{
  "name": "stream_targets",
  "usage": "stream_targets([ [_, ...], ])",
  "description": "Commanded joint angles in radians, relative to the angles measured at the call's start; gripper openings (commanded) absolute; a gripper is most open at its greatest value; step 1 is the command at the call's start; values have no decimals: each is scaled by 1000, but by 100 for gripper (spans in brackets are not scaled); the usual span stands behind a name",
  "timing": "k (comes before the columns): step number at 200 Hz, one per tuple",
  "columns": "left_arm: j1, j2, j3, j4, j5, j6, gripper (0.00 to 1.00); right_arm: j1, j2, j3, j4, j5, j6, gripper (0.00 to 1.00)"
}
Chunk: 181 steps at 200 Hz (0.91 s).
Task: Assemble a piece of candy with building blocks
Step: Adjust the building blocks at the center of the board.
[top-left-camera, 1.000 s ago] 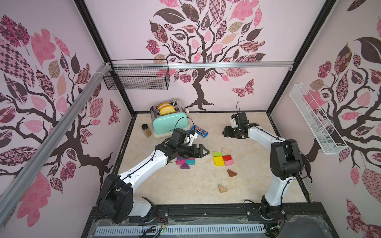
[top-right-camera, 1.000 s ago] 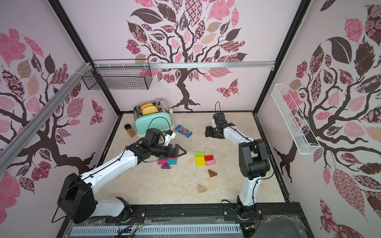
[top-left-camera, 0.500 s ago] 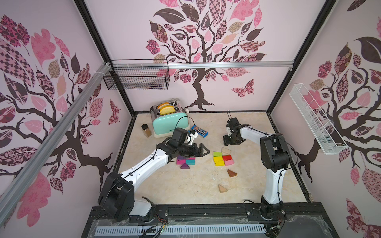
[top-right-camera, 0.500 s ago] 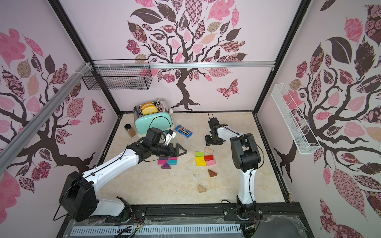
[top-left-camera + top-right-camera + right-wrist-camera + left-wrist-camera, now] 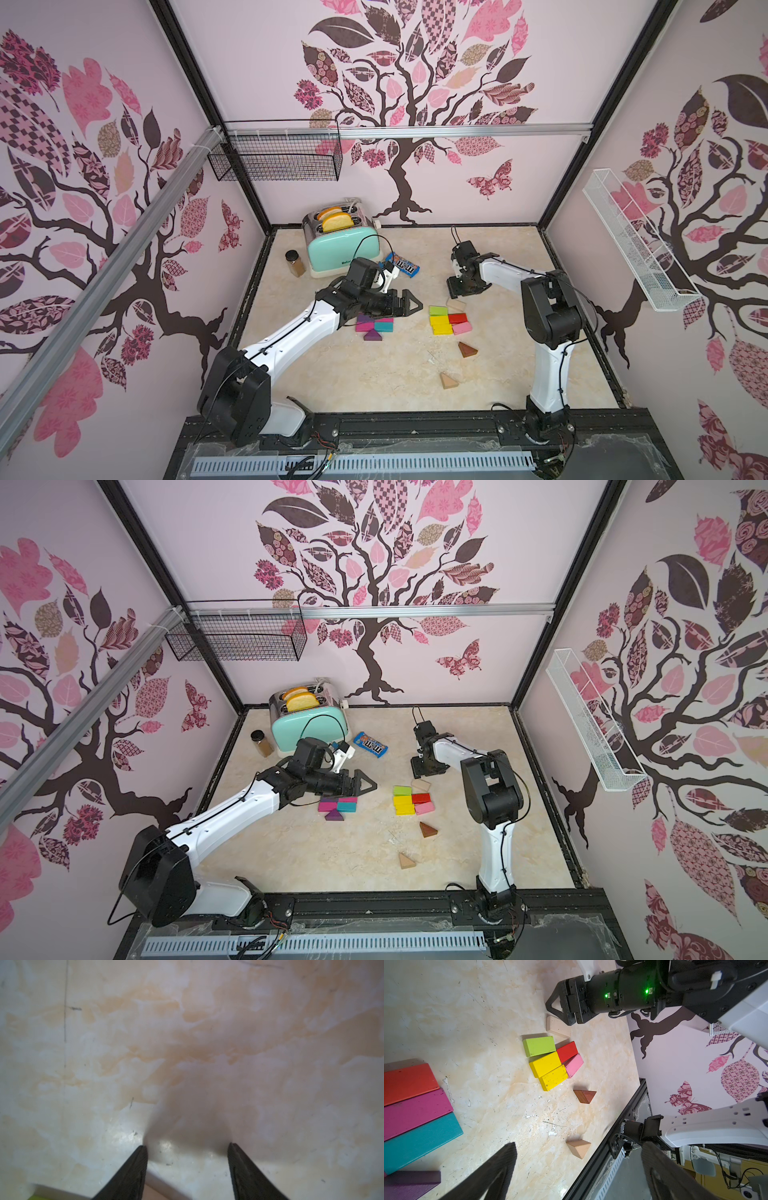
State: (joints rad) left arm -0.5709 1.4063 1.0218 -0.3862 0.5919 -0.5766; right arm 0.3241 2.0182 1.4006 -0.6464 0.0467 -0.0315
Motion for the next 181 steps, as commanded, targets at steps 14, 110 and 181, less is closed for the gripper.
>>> stream_targets([
  [14,4,6,4,22,5,1,98,11,-50,-36,-15,8,-7,63],
  [110,4,-3,-13,28,2,-6,98,42,-96,-114,6,-9,0,60],
  [181,4,15,-25,45,-2,-15,98,43,-132,-110,-1,30,-21,60],
])
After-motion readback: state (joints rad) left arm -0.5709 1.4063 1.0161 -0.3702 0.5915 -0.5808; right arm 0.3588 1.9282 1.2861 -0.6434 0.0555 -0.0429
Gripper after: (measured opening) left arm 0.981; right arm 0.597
